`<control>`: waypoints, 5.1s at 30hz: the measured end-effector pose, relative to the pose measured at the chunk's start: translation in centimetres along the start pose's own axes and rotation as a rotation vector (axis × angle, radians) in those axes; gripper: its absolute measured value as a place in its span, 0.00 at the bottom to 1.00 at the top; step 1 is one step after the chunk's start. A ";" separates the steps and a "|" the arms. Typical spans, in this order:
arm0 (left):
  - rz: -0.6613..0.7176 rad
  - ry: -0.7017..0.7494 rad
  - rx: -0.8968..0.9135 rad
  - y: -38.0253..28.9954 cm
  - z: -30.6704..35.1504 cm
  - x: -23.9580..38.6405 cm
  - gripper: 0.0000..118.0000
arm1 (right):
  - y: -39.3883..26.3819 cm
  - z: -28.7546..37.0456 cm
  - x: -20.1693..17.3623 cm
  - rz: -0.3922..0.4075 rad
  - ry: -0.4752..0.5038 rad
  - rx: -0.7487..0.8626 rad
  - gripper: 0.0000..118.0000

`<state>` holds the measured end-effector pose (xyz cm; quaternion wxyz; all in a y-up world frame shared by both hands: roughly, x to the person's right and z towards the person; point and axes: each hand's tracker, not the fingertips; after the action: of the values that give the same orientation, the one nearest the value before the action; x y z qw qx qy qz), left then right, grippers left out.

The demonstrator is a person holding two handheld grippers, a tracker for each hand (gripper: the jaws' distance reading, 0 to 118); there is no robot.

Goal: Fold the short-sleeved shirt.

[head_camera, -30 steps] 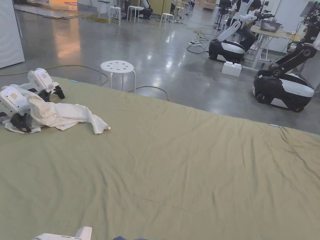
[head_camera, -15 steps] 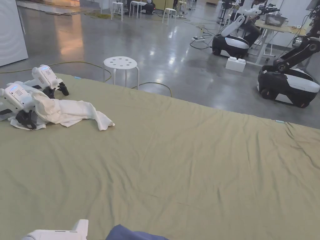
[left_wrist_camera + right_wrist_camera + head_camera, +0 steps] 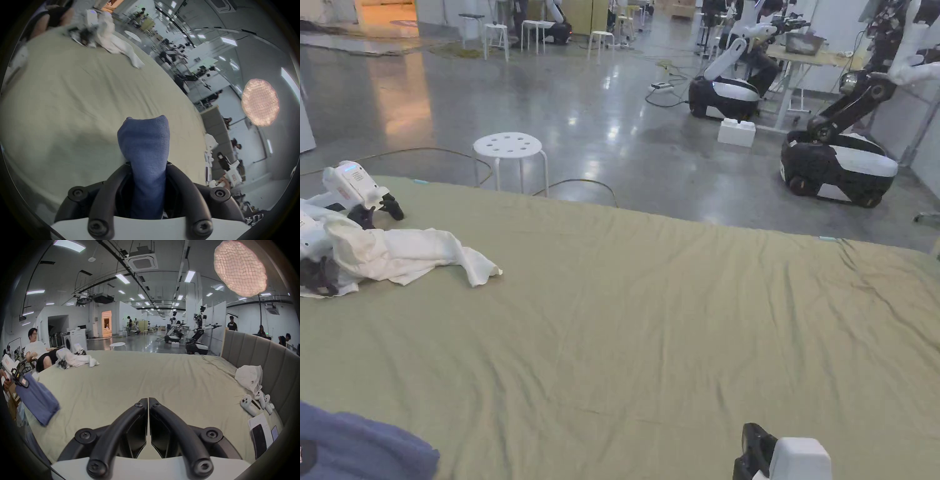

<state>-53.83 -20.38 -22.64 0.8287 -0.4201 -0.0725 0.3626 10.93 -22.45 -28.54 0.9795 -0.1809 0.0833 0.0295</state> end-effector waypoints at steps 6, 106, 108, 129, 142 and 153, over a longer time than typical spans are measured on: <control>0.050 0.186 0.008 2.5 2.8 -2.2 0.16 | 0.7 -0.1 3.0 -0.039 -0.074 0.003 0.00; -0.659 0.403 0.833 -13.5 -16.6 26.9 0.81 | 2.9 -0.1 0.2 -0.021 -0.171 0.214 0.86; -0.642 0.395 0.830 -13.2 -16.4 26.7 0.85 | 3.0 -0.1 0.2 -0.015 -0.164 0.217 0.86; -0.572 0.287 0.852 -12.4 -16.3 26.3 0.92 | 5.1 -1.7 1.3 -0.205 -0.176 0.076 0.86; -0.654 0.330 0.851 -13.0 -16.8 27.1 0.92 | 5.8 -2.4 0.4 -0.197 -0.241 -0.027 0.86; -0.642 0.349 0.826 -13.1 -16.9 26.6 0.92 | 5.5 -3.0 0.9 -0.211 -0.247 -0.036 0.86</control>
<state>-20.23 -18.70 -28.50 0.9934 -0.0705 0.0897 0.0151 10.85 -18.37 -33.34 0.9766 -0.2012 -0.0578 -0.0500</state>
